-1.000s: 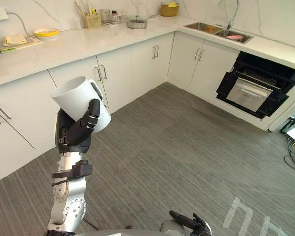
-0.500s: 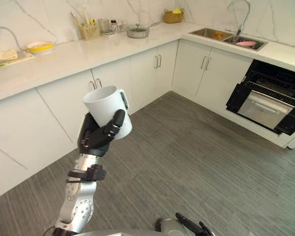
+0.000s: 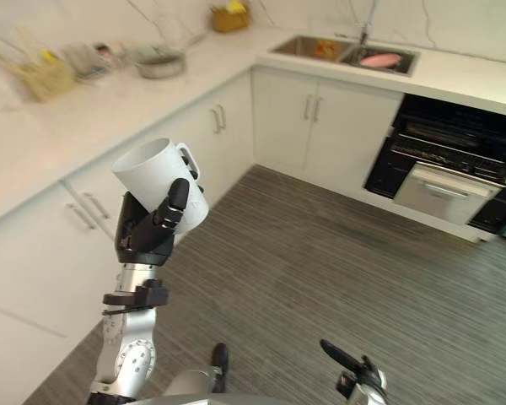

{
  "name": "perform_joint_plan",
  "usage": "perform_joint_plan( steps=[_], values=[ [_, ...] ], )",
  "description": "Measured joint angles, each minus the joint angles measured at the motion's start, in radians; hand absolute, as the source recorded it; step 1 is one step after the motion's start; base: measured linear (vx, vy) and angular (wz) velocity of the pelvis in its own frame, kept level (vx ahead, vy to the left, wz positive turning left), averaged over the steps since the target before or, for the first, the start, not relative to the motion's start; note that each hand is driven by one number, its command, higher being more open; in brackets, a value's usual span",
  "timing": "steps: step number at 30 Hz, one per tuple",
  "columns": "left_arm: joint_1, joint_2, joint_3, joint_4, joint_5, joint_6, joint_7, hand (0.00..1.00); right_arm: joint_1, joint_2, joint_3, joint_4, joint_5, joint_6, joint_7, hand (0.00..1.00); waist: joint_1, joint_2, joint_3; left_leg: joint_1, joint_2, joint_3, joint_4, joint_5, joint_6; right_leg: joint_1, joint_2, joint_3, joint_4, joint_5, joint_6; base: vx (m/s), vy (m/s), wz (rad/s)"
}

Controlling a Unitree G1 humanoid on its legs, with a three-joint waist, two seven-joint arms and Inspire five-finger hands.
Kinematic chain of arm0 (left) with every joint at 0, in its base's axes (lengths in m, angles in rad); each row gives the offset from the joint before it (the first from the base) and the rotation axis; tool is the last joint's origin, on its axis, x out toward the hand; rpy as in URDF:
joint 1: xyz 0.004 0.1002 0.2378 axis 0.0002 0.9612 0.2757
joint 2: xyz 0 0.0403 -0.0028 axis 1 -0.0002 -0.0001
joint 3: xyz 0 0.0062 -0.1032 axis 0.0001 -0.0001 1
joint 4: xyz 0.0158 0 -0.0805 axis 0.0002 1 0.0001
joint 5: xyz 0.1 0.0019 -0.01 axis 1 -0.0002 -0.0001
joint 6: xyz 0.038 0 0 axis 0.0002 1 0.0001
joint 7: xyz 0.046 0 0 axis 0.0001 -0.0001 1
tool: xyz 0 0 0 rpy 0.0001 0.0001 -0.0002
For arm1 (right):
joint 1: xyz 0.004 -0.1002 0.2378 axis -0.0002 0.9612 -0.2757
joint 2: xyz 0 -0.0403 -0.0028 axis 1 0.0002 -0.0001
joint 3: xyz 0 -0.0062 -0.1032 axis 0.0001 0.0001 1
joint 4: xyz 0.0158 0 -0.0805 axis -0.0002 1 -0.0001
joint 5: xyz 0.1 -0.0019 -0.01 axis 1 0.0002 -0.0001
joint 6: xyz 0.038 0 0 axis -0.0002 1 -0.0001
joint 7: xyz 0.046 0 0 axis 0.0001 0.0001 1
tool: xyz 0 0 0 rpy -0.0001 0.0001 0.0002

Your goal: Walk over to the sink, pick up the cup, carry it to the dishwasher, place the cup inside the dishwasher, then close the dishwasher door

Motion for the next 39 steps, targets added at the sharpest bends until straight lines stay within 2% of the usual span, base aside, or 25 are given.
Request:
perform_joint_plan(
  steps=[3,4,5,6,7,8,10,13,14,15,16,17,18,21,22,23,24,25,26,28,30,33,34,36,39],
  values=[
    [-0.017,0.024,-0.013,0.001,0.0,0.001,0.0,0.0,0.04,0.005,-0.037,0.0,0.0,-0.003,-0.011,1.0,-0.01,-0.013,0.009,0.066,-0.028,0.045,0.081,-0.13,0.019,-0.033,-0.029,-0.011,0.222,0.078,0.025,0.44,0.225,-0.43],
    [-0.027,0.032,-0.017,0.001,0.0,0.001,-0.006,0.0,0.056,0.012,-0.05,0.009,-0.009,-0.007,-0.011,1.0,-0.005,-0.021,0.026,0.161,-0.048,0.075,0.025,-0.165,0.029,-0.107,-0.06,-0.035,0.399,0.222,0.105,0.45,0.26,-0.77],
    [-0.028,0.034,-0.017,0.0,0.0,0.002,-0.007,0.0,0.079,0.019,-0.048,0.015,-0.02,-0.012,-0.008,1.0,-0.008,-0.014,0.033,0.273,-0.052,0.112,-0.076,-0.164,0.034,-0.198,-0.08,-0.068,0.567,0.324,0.097,0.42,0.252,-0.95],
    [-0.031,0.035,-0.017,-0.001,0.001,0.0,-0.007,0.0,0.088,0.024,-0.047,0.013,-0.023,-0.014,-0.004,1.0,-0.01,-0.009,0.034,0.318,-0.051,0.125,-0.117,-0.164,0.034,-0.258,-0.086,-0.096,0.642,0.293,0.054,0.32,0.192,-0.87],
    [-0.038,0.035,-0.024,-0.001,0.015,-0.003,-0.001,0.0,0.123,0.037,-0.045,0.003,-0.051,-0.021,-0.002,1.0,-0.031,-0.002,0.033,0.382,-0.042,0.144,-0.181,-0.163,0.035,-0.367,-0.086,-0.18,0.731,0.208,-0.023,0.34,0.132,-0.61],
    [-0.049,0.04,-0.035,-0.001,0.034,-0.006,-0.001,0.0,0.149,0.046,-0.045,-0.005,-0.066,-0.023,-0.002,1.0,-0.056,0.014,0.022,0.421,-0.026,0.165,-0.221,-0.16,0.034,-0.456,-0.07,-0.259,0.72,0.137,-0.015,0.36,0.102,-0.47],
    [-0.081,0.053,-0.045,0.002,0.039,0.002,-0.003,0.0,0.161,0.05,-0.047,-0.005,-0.07,-0.024,-0.007,1.0,-0.085,0.022,0.021,0.463,0.003,0.198,-0.251,-0.16,0.008,-0.549,-0.048,-0.382,0.564,0.053,-0.011,0.48,0.055,-0.46],
    [-0.101,0.049,-0.044,0.011,0.033,0.035,-0.004,0.0,0.17,0.053,-0.051,-0.012,-0.086,-0.025,-0.029,1.0,-0.11,0.041,0.039,0.546,0.059,0.242,-0.256,-0.192,-0.029,-0.558,0.019,-0.574,0.131,0.092,-0.052,0.54,-0.042,-0.67],
    [-0.101,0.049,-0.044,0.01,0.027,0.039,-0.011,0.0,0.188,0.057,-0.049,-0.03,-0.087,-0.023,-0.041,1.0,-0.109,0.026,0.031,0.584,0.06,0.253,-0.248,-0.225,-0.054,-0.529,0.046,-0.587,-0.095,0.203,-0.058,0.45,-0.071,-0.49],
    [-0.103,0.049,-0.045,0.009,0.027,0.04,-0.017,0.0,0.201,0.059,-0.049,-0.046,-0.087,-0.023,-0.046,1.0,-0.11,0.01,0.026,0.605,0.055,0.258,-0.237,-0.248,-0.069,-0.506,0.047,-0.587,-0.19,0.317,-0.076,0.57,-0.095,-0.53],
    [-0.101,0.027,-0.05,0.024,0.025,0.044,-0.038,0.0,0.21,0.037,-0.051,-0.054,-0.096,-0.021,-0.058,1.0,-0.111,0.057,0.033,0.635,0.09,0.267,-0.215,-0.308,-0.095,-0.468,0.096,-0.596,-0.208,0.406,-0.177,0.41,-0.047,-0.36],
    [-0.102,0.023,-0.057,0.026,0.02,0.049,-0.041,0.0,0.203,0.035,-0.053,-0.057,-0.096,-0.019,-0.065,1.0,-0.111,0.064,0.037,0.632,0.105,0.27,-0.206,-0.312,-0.095,-0.467,0.11,-0.589,-0.204,0.395,-0.183,0.52,-0.098,-0.4],
    [-0.125,0.022,-0.099,0.055,0.02,0.05,-0.049,0.0,0.181,0.056,-0.07,-0.08,-0.096,-0.007,-0.077,1.0,-0.108,0.075,0.045,0.639,0.113,0.267,-0.21,-0.298,-0.086,-0.477,0.116,-0.582,-0.137,0.332,-0.19,0.3,-0.062,-0.22],
    [-0.124,0.013,-0.161,0.063,0.023,0.048,-0.061,0.0,0.203,0.101,-0.064,-0.152,-0.095,0.002,-0.077,1.0,-0.109,0.061,0.043,0.677,0.131,0.285,-0.16,-0.287,-0.093,-0.483,0.111,-0.581,-0.007,0.195,-0.173,0.21,-0.117,-0.06],
    [-0.123,0.012,-0.172,0.063,0.023,0.044,-0.062,0.0,0.208,0.106,-0.061,-0.161,-0.095,0.006,-0.076,1.0,-0.106,0.057,0.039,0.669,0.136,0.286,-0.122,-0.286,-0.092,-0.481,0.113,-0.582,-0.002,0.181,-0.171,0.15,-0.149,-0.14],
    [-0.122,0.012,-0.184,0.058,0.025,0.041,-0.064,0.0,0.202,0.112,-0.058,-0.166,-0.096,0.017,-0.072,1.0,-0.096,0.059,0.036,0.616,0.173,0.289,0.026,-0.274,-0.072,-0.448,0.129,-0.597,-0.046,0.158,-0.149,0.1,-0.114,-0.25],
    [-0.12,0.003,-0.184,0.057,0.031,0.041,-0.065,0.0,0.195,0.114,-0.059,-0.17,-0.095,0.025,-0.069,1.0,-0.083,0.092,0.034,0.574,0.217,0.287,0.112,-0.259,-0.051,-0.424,0.132,-0.606,-0.044,0.14,-0.143,0.31,-0.047,-0.18],
    [-0.123,-0.023,-0.186,0.038,0.032,0.038,-0.061,0.0,0.216,0.106,-0.056,-0.214,-0.096,0.037,-0.07,1.0,-0.081,0.084,0.034,0.456,0.269,0.252,0.375,-0.208,-0.043,-0.422,0.102,-0.58,0.1,0.061,-0.138,0.4,0.006,-0.08],
    [-0.103,-0.055,-0.184,0.027,0.032,0.019,-0.064,0.0,0.246,0.089,-0.037,-0.243,-0.096,0.043,-0.071,1.0,-0.072,0.096,0.038,0.363,0.318,0.187,0.608,-0.113,-0.037,-0.369,0.118,-0.554,0.093,0.001,-0.135,0.38,0.023,-0.08],
    [-0.052,-0.072,-0.167,0.009,0.03,0.016,-0.066,0.0,0.254,0.069,-0.021,-0.245,-0.096,0.052,-0.072,1.0,-0.056,0.112,0.022,0.254,0.356,0.156,0.767,-0.13,-0.037,-0.298,0.155,-0.528,0.03,-0.003,-0.148,0.3,-0.021,-0.38],
    [-0.041,-0.058,-0.155,0.009,0.028,0.003,-0.07,0.0,0.241,0.063,-0.006,-0.235,-0.095,0.05,-0.073,1.0,-0.038,0.093,0.013,0.159,0.351,0.19,0.725,-0.18,-0.037,-0.248,0.156,-0.493,-0.049,0.012,-0.135,0.34,-0.037,-0.54],
    [-0.039,-0.031,-0.124,0.011,0.005,0.002,-0.083,0.0,0.165,0.035,-0.005,-0.154,-0.091,0.046,-0.071,1.0,-0.015,0.075,0.006,0.134,0.298,0.232,0.329,-0.231,-0.052,-0.177,0.14,-0.409,-0.162,0.073,-0.125,0.36,0.021,-0.78],
    [-0.039,-0.031,-0.12,0.012,-0.01,0.002,-0.085,0.0,0.14,0.021,-0.004,-0.135,-0.084,0.043,-0.071,1.0,-0.016,0.071,0.004,0.156,0.244,0.2,0.078,-0.216,-0.072,-0.163,0.123,-0.378,-0.176,0.074,-0.113,0.39,0.13,-0.62],
    [-0.038,-0.036,-0.122,0.015,-0.011,0.002,-0.086,0.0,0.112,0.013,-0.005,-0.132,-0.082,0.039,-0.072,1.0,-0.012,0.058,0.008,0.166,0.166,0.097,-0.204,-0.135,-0.085,-0.156,0.087,-0.327,-0.183,0.059,-0.086,0.42,0.211,-0.73],
    [-0.02,-0.04,-0.137,0.054,-0.012,0.001,-0.09,0.0,0.102,0.018,-0.004,-0.127,-0.077,0.034,-0.072,1.0,-0.004,0.051,0.011,0.141,0.149,0.021,-0.292,-0.024,-0.096,-0.095,0.053,-0.253,-0.193,0.02,-0.02,0.46,0.35,-0.77]
  ],
)
